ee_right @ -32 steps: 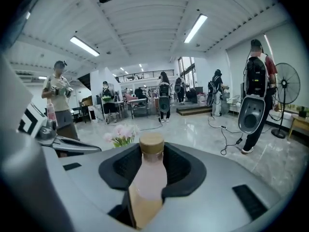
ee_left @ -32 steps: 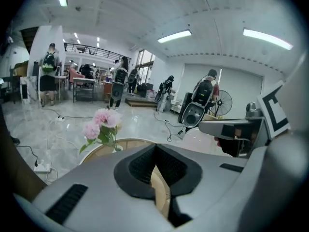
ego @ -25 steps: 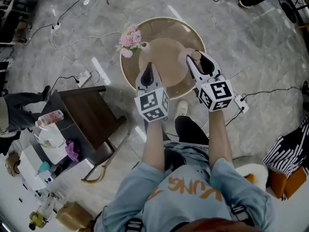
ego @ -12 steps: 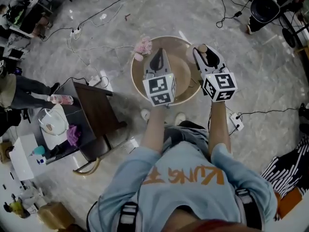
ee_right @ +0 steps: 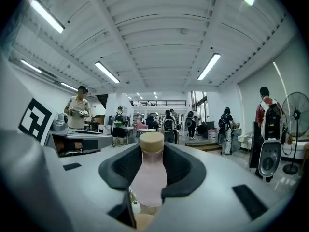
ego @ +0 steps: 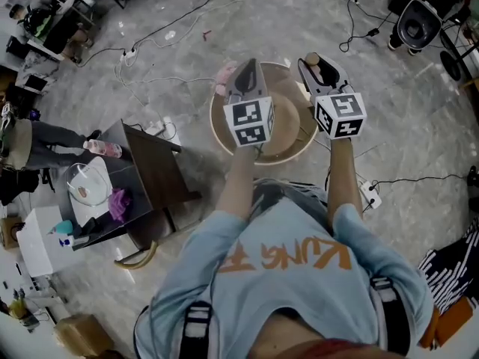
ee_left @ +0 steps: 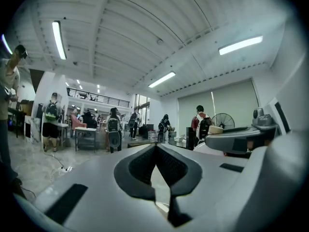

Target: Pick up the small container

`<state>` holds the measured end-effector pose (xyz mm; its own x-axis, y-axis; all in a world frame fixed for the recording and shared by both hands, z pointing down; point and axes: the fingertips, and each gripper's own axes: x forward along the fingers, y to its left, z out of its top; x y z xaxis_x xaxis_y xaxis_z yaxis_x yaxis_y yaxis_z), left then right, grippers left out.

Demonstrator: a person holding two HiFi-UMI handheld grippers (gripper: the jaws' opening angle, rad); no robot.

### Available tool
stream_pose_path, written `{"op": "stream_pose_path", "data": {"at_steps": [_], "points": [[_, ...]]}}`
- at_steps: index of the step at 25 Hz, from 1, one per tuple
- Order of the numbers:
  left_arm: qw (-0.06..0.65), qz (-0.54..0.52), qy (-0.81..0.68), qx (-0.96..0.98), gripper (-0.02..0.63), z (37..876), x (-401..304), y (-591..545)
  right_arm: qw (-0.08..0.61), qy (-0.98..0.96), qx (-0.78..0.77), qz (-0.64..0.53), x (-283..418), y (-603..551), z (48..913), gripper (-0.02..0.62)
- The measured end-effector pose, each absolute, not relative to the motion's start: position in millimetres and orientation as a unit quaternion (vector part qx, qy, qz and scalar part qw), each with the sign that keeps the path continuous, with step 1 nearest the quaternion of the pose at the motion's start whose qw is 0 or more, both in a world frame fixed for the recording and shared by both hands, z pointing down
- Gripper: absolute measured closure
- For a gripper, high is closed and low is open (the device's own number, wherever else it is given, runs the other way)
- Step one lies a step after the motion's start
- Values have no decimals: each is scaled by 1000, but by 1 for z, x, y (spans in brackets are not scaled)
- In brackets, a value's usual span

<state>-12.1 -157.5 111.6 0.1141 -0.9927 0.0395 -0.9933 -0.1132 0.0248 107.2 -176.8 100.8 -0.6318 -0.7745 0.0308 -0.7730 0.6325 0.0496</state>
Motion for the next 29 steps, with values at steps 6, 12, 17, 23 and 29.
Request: {"op": "stream_pose_path", "data": {"at_steps": [6,12,17,23,29], "points": [[15,3,-664,748,583,106,-10,-162,17,-900,436,-10,113,-183,99,445],[14,-1,-666,746,583,102,-12,-165,13,-895,445,-12,121,-187,95,445],[14,-1,-663,748,583,104,-8,-165,13,-894,447,-21,123,-187,92,445],[12,-6,-665,747,583,102,-13,-167,7,-894,448,-27,121,-187,89,445],[10,-9,-663,749,583,100,-11,-166,3,-891,453,-27,125,-188,85,445]]}}
